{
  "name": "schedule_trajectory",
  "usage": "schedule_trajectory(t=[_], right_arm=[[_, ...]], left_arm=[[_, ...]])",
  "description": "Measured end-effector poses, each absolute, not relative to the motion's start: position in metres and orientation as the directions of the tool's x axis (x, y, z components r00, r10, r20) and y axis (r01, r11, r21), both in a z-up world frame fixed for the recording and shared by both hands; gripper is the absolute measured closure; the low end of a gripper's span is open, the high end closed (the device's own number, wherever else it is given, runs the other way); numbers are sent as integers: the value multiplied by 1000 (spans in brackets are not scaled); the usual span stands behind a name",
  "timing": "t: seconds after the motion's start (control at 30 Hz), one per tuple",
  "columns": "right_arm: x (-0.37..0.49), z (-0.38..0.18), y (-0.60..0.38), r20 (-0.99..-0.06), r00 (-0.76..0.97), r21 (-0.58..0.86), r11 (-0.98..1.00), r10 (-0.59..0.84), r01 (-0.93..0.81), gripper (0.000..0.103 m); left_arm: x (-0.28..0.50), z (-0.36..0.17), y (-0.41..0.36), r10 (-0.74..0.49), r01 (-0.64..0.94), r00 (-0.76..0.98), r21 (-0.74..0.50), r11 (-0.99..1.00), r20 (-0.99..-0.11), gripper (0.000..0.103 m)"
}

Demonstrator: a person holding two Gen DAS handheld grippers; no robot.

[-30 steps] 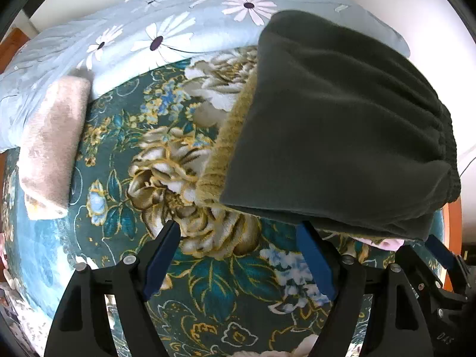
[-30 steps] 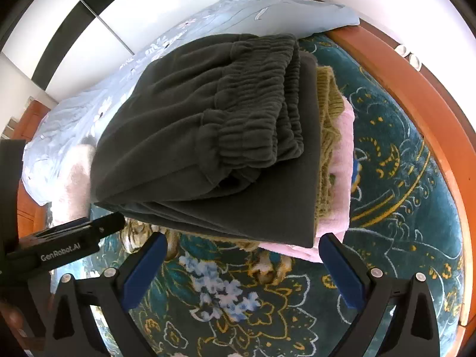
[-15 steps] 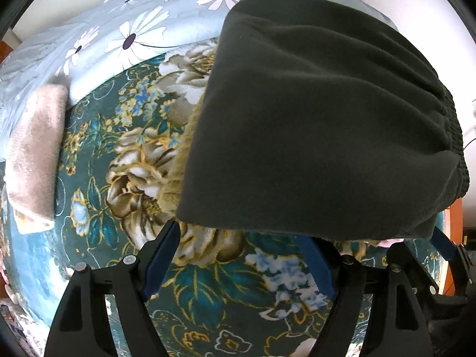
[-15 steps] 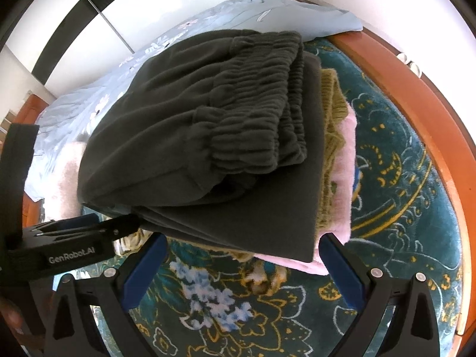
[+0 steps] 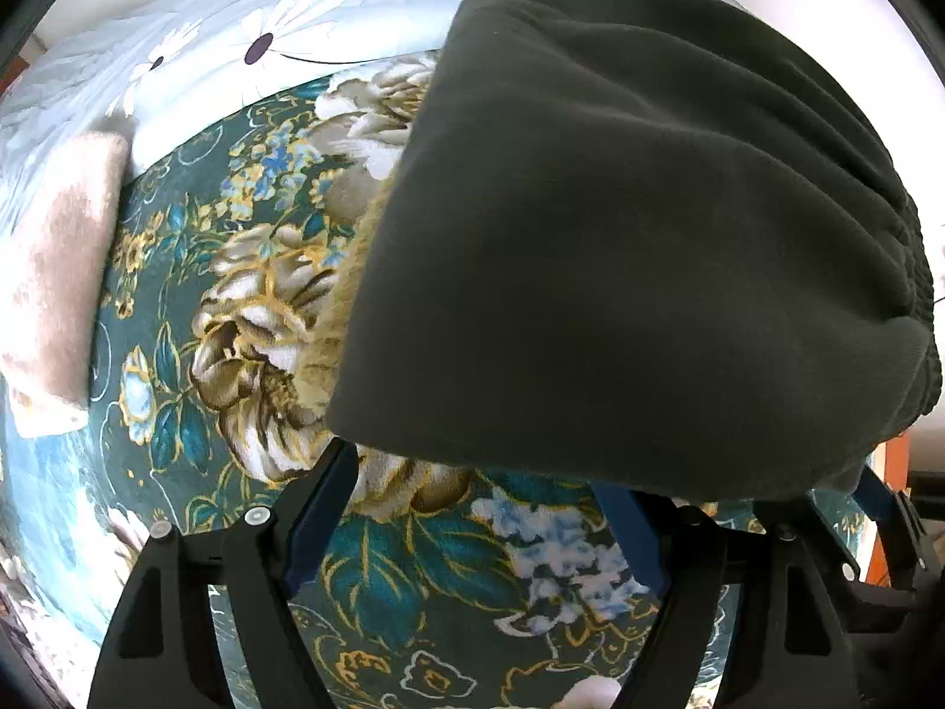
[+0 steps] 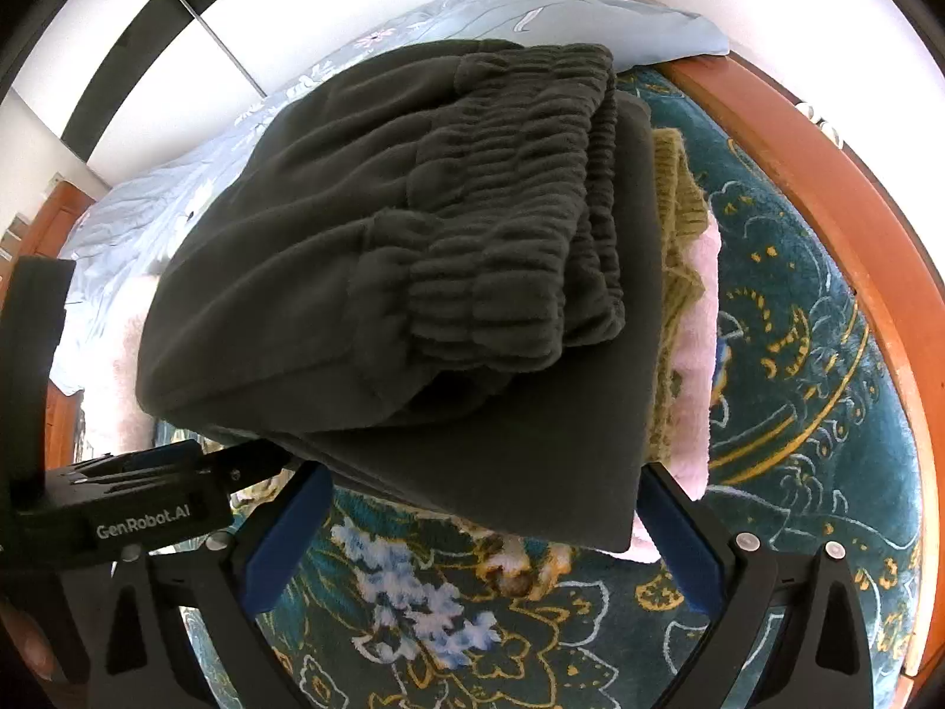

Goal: Fold clothes

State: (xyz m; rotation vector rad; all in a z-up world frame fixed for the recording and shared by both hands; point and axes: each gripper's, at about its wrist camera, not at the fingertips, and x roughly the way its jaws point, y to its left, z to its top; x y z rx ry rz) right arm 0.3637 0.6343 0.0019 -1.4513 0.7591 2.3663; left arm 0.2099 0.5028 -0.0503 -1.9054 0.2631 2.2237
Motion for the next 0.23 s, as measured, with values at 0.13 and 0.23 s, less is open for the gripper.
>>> schedule_trajectory(t=[0.13,0.23], right_arm=[[364,3,637,-887,-460,291,-822,-41,-489,0],[365,5,637,-888,-457,292,-820,-41,-493,0]], left_arm=[[209,-50,503,34,-267,-145,6,-964,-989,22],[209,-48,504,34,-274,-145,7,-962,-989,22]])
